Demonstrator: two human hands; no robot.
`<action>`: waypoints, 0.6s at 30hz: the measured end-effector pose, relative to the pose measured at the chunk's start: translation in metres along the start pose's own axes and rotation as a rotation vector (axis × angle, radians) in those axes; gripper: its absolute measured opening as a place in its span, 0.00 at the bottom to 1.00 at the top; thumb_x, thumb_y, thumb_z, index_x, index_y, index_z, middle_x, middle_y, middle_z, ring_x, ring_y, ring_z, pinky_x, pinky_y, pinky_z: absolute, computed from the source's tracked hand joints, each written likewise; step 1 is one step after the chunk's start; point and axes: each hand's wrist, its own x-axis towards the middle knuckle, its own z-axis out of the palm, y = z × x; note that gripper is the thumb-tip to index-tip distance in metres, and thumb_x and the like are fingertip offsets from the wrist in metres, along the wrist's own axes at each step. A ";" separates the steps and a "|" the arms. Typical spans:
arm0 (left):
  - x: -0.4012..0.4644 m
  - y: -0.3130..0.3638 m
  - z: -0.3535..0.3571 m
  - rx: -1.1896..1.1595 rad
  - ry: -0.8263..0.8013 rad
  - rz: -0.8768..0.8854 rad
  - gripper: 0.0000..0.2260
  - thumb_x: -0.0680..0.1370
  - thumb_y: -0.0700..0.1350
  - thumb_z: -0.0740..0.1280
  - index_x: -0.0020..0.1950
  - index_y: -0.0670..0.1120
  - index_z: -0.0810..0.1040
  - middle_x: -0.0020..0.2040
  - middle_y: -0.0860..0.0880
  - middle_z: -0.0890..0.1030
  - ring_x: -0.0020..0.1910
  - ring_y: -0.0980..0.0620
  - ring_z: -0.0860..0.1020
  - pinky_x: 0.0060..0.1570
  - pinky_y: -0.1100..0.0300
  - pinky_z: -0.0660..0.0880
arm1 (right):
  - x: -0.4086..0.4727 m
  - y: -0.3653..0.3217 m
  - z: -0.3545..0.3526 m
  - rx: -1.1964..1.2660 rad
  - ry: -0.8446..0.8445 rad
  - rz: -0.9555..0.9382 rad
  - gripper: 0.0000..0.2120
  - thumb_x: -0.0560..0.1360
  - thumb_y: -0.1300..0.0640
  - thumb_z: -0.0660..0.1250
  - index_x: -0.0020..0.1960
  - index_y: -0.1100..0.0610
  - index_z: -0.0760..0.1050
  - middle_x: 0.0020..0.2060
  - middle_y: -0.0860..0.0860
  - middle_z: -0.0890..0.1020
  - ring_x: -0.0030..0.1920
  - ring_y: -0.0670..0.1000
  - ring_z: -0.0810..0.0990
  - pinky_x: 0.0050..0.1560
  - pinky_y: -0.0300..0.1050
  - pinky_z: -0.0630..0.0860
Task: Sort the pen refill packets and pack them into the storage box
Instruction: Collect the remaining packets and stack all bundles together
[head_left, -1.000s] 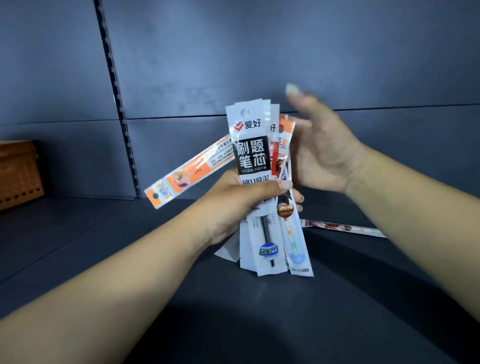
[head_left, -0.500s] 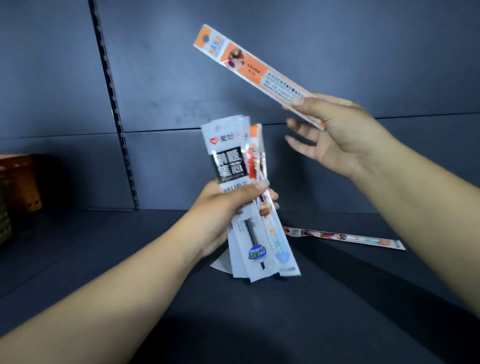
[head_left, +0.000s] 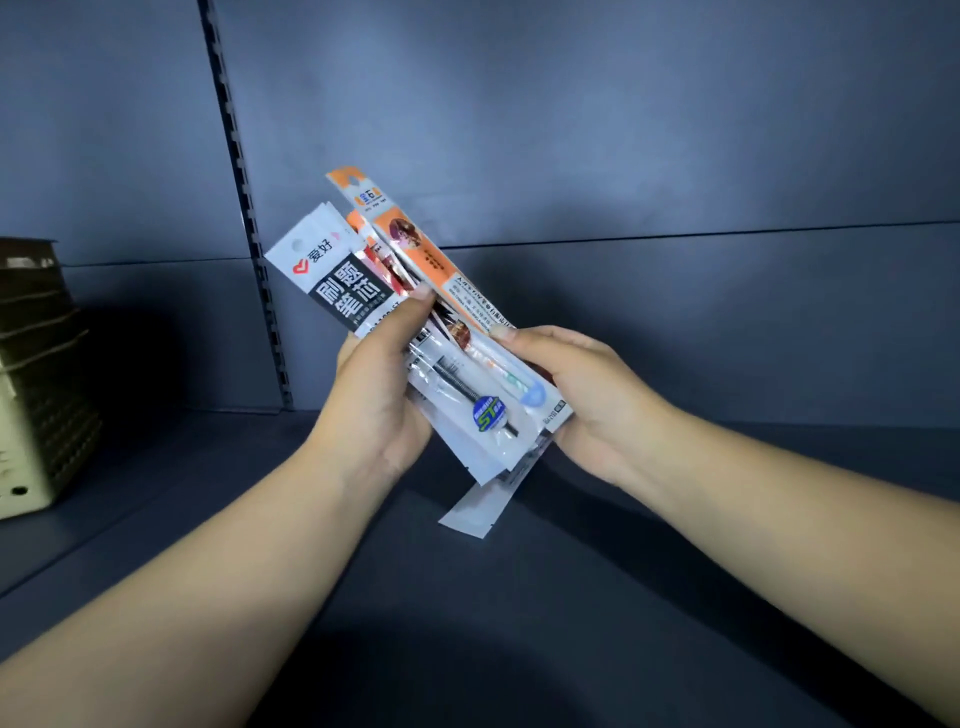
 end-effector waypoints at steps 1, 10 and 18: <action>-0.001 -0.001 0.000 -0.014 0.002 -0.006 0.12 0.74 0.42 0.64 0.57 0.45 0.72 0.47 0.45 0.79 0.43 0.49 0.80 0.46 0.55 0.80 | 0.000 0.000 0.000 -0.002 0.008 0.004 0.07 0.69 0.56 0.70 0.36 0.57 0.74 0.33 0.54 0.81 0.32 0.52 0.78 0.31 0.40 0.76; -0.001 -0.005 0.001 0.182 0.027 0.147 0.01 0.76 0.37 0.64 0.46 0.42 0.72 0.39 0.43 0.78 0.37 0.47 0.79 0.42 0.53 0.79 | -0.007 0.007 0.010 -0.213 0.077 -0.250 0.08 0.74 0.63 0.63 0.39 0.55 0.78 0.40 0.54 0.80 0.42 0.52 0.78 0.48 0.49 0.75; 0.004 -0.004 -0.004 0.182 0.104 0.229 0.05 0.76 0.37 0.64 0.41 0.45 0.72 0.35 0.47 0.75 0.34 0.50 0.77 0.40 0.56 0.77 | -0.015 0.014 0.016 -0.352 -0.046 -0.304 0.14 0.76 0.60 0.62 0.60 0.57 0.76 0.53 0.52 0.81 0.55 0.58 0.78 0.58 0.49 0.74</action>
